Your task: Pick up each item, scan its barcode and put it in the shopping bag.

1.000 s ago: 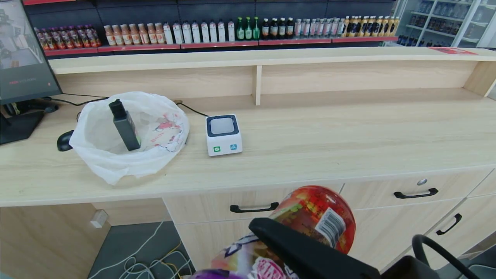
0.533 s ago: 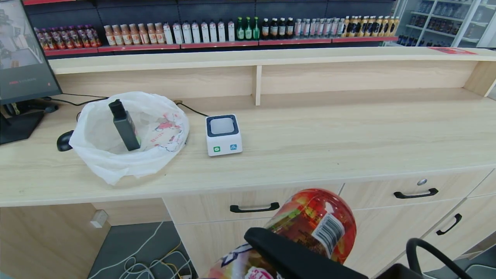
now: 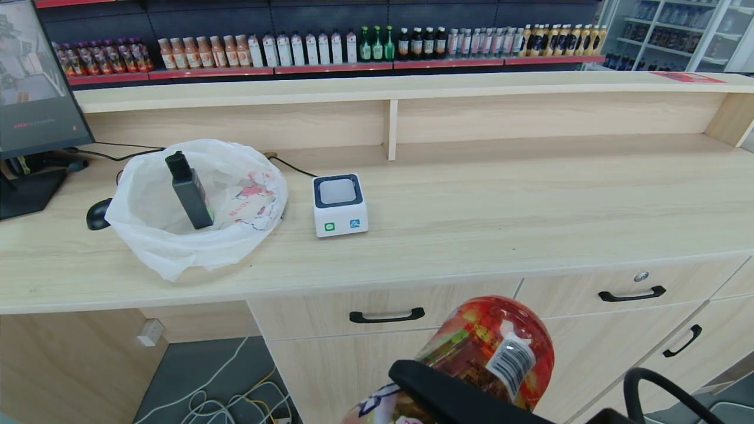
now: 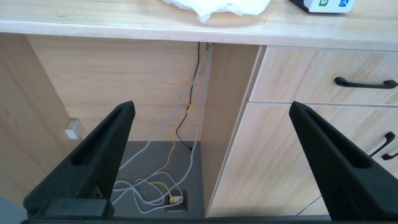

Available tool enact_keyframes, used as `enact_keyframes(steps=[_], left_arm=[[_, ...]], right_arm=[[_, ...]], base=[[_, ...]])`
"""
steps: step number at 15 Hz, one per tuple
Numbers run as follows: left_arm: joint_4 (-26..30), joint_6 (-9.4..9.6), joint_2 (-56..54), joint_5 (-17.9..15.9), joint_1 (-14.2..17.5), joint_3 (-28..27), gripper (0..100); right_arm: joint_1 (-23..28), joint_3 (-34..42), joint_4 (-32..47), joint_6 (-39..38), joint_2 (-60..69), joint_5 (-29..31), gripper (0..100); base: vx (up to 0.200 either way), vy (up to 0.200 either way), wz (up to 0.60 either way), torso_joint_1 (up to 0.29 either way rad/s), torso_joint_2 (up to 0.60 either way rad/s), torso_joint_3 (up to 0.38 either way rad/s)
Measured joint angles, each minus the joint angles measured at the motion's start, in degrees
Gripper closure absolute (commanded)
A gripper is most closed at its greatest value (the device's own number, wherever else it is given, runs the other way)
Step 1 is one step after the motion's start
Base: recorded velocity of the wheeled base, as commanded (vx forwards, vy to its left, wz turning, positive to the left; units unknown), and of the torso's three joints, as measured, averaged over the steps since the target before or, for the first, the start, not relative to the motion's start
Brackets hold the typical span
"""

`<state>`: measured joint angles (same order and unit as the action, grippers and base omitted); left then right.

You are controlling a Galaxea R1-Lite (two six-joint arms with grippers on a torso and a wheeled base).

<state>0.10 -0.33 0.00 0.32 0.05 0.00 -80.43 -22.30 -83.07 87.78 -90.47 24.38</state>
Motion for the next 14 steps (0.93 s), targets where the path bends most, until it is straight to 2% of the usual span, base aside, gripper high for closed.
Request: enact_keyframes(steps=[4,14], left_arm=[[0.0,0.01,0.0,0.0,0.02,0.0,0],[0.0,0.01,0.02,0.01,0.02,0.0,0]], right_arm=[[0.11,-2.78,-0.39,-0.22,-0.62,0.2,100],[0.11,-2.93,-0.55,-0.37,-0.9,0.05,100]], base=[[0.0,0.0,0.0,0.0,0.0,0.0],[0.0,0.0,0.0,0.0,0.0,0.0]])
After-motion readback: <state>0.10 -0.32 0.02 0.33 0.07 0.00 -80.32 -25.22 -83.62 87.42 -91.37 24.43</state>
